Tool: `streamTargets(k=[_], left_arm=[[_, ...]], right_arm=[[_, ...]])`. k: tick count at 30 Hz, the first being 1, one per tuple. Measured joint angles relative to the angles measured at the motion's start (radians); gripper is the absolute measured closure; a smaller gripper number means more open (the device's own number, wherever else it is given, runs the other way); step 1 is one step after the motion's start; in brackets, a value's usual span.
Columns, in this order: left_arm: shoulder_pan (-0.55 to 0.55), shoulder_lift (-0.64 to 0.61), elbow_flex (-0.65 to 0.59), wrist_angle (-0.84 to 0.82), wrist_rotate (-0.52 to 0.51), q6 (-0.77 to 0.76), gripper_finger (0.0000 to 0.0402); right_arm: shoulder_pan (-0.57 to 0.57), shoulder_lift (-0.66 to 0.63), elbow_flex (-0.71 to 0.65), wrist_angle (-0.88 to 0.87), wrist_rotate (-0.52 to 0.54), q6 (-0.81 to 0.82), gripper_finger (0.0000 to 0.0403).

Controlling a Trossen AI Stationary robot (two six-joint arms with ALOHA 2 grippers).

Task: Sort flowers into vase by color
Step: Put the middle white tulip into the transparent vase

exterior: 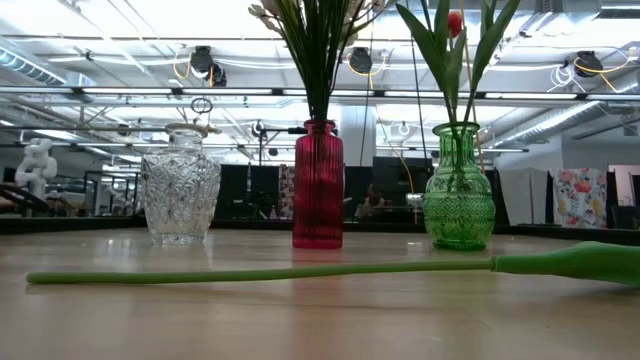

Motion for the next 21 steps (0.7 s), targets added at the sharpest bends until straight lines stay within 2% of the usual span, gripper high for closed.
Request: streamTargets(k=[5, 13, 21], left_arm=[[0.019, 0.0, 0.0, -0.018, 0.076, -0.022, 0.0241], [0.022, 0.0, 0.0, 0.006, 0.077, -0.007, 0.0246], [0.022, 0.0, 0.0, 0.0, 0.075, 0.011, 0.0322]], right_arm=[[0.0, 0.0, 0.0, -0.017, 0.0, 0.0, 0.0402], [0.0, 0.001, 0.0, -0.031, 0.0, 0.0, 0.0402], [0.0, 0.002, 0.0, -0.051, 0.001, 0.019, 0.0402]])
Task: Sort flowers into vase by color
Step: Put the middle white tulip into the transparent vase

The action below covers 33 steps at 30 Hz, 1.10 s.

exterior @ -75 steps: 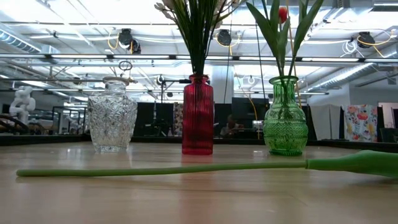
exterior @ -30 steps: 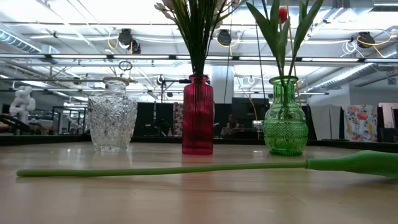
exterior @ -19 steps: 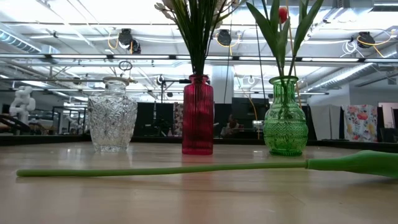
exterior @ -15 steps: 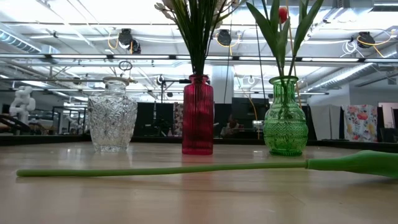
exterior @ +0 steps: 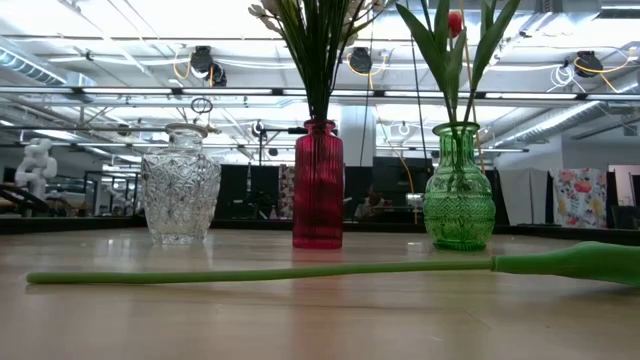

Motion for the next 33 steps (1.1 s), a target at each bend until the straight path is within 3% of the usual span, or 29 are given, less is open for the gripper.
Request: streamTargets(k=[7, 12, 17, 25, 29, 33], left_arm=[[-0.015, 0.0, 0.0, 0.0, -0.03, 0.037, 0.0389], [-0.037, -0.008, 0.0, -0.005, -0.051, 0.06, 0.0389], [-0.055, -0.048, -0.001, -0.017, -0.051, 0.106, 0.0388], [-0.061, -0.214, -0.001, -0.307, -0.105, 0.103, 0.0388], [-0.059, -0.3, -0.001, -0.495, -0.115, 0.029, 0.0388], [-0.076, -0.372, -0.001, -0.69, -0.119, -0.095, 0.0388]], right_arm=[[0.0, 0.0, 0.0, -0.002, 0.007, 0.0, 0.0402], [0.0, 0.0, 0.0, 0.003, 0.021, 0.012, 0.0396], [0.008, 0.001, 0.002, -0.005, 0.034, 0.033, 0.0323], [0.021, -0.054, 0.002, -0.07, 0.063, 0.054, 0.0178], [0.037, -0.081, 0.002, -0.141, 0.068, 0.103, 0.0149], [0.061, -0.086, 0.001, -0.174, 0.065, 0.115, 0.0145]])
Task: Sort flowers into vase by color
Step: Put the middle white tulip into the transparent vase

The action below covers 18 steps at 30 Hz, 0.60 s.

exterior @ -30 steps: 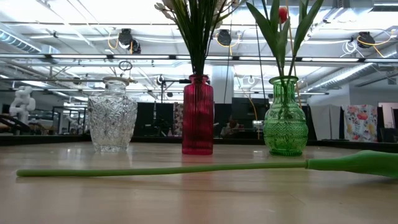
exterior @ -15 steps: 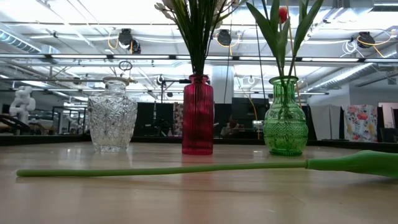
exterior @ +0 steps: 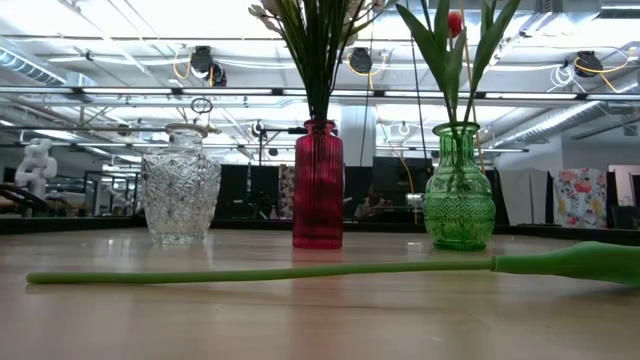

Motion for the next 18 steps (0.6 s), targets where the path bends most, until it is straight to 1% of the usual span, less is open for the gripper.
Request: streamTargets(k=[2, 5, 9, 12, 14, 18], left_arm=[[-0.017, -0.022, 0.0, -0.079, -0.001, -0.064, 0.0388], [-0.055, -0.036, 0.0, -0.157, -0.031, -0.105, 0.0388], [-0.109, -0.037, 0.0, -0.234, -0.118, -0.121, 0.0388], [-0.137, -0.038, -0.018, -0.283, -0.183, -0.173, 0.0388], [-0.151, -0.043, -0.046, -0.31, -0.215, -0.23, 0.0388], [-0.155, -0.073, -0.112, -0.385, -0.222, -0.406, 0.0388]], right_arm=[[0.01, 0.0, 0.0, -0.01, -0.002, 0.0, 0.0145], [0.015, 0.0, 0.0, -0.021, -0.007, -0.003, 0.0145], [0.014, 0.0, 0.0, -0.022, -0.007, -0.003, 0.0145], [0.014, 0.0, 0.0, -0.022, -0.007, 0.009, 0.0145], [0.014, 0.0, 0.0, -0.022, -0.008, 0.027, 0.0145], [0.028, 0.0, -0.001, -0.018, -0.007, 0.051, 0.0145]])
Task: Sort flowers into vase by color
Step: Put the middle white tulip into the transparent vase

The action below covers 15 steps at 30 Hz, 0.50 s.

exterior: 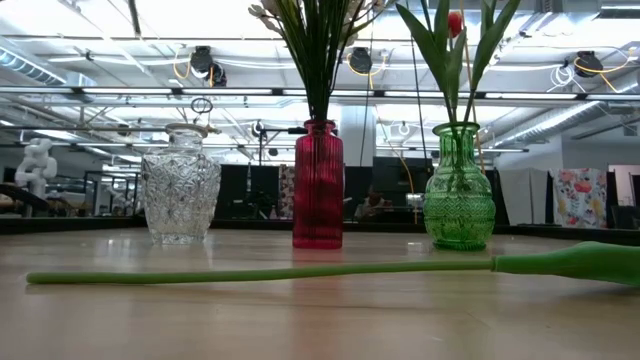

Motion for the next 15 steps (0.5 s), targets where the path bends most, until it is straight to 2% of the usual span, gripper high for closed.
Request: streamTargets(k=[6, 15], left_arm=[[-0.005, -0.084, -0.105, -0.001, -0.001, -0.028, 0.0388], [-0.003, -0.29, -0.226, -0.006, -0.021, -0.002, 0.0389]], right_arm=[[0.02, 0.0, 0.0, 0.008, -0.002, -0.001, 0.0145], [0.021, 0.0, 0.0, 0.012, -0.001, -0.01, 0.0145]])
